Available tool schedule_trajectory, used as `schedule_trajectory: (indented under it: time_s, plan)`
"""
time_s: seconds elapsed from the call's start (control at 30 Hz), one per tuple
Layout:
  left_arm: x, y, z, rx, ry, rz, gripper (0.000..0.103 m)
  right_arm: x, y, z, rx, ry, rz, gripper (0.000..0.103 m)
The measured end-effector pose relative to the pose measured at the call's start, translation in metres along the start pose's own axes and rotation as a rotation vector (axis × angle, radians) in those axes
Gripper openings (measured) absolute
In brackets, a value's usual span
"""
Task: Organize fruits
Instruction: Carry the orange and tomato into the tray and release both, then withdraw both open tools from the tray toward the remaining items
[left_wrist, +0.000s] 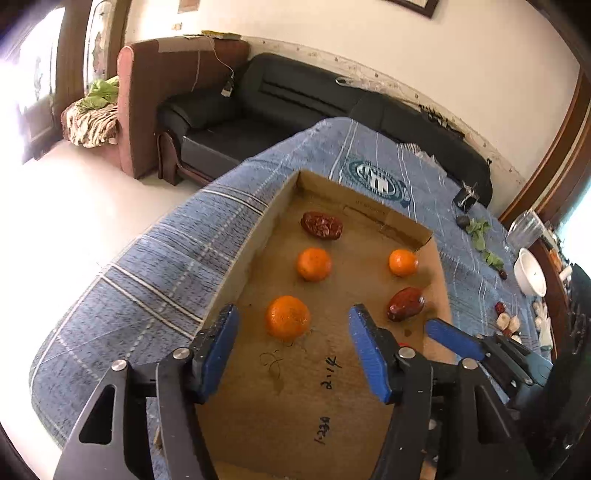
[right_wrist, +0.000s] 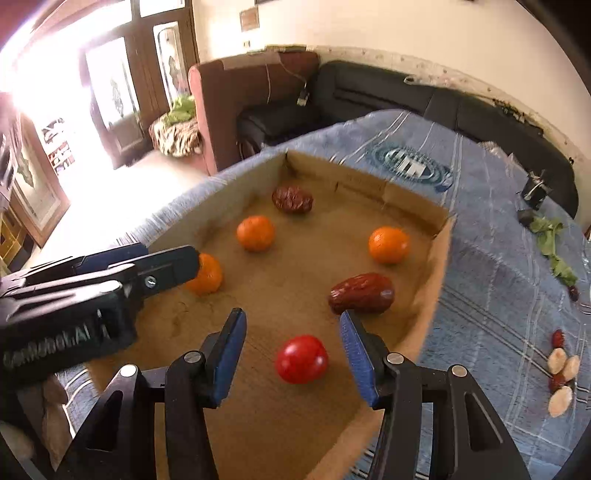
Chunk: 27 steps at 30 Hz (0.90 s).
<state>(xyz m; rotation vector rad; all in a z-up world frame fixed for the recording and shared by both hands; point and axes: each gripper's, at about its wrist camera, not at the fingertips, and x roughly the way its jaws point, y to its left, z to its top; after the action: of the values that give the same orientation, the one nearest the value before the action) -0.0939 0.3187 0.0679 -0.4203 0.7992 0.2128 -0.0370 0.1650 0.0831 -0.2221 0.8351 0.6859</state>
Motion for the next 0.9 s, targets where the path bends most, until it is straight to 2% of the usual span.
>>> schedule_trajectory:
  time_s: [0.13,0.3,0.57,0.7,0.9]
  plan:
    - [-0.016,-0.003,0.001,-0.007,-0.031,0.001,0.065,-0.024,-0.016,-0.007,0.052,-0.039,0.009,0.064]
    - [-0.024,-0.028,-0.005,0.054,-0.048,-0.005,0.065,-0.048,-0.039,-0.026,0.121,-0.076,-0.011,0.065]
    - [-0.032,-0.075,-0.023,0.174,-0.070,-0.006,0.065,-0.065,-0.061,-0.051,0.194,-0.088,-0.031,0.066]
    - [-0.038,-0.090,-0.031,0.229,-0.094,0.022,0.065,-0.071,-0.075,-0.059,0.228,-0.090,-0.038,0.067]
    - [-0.040,-0.099,-0.036,0.250,-0.100,0.039,0.066,-0.083,-0.093,-0.071,0.268,-0.103,-0.057,0.068]
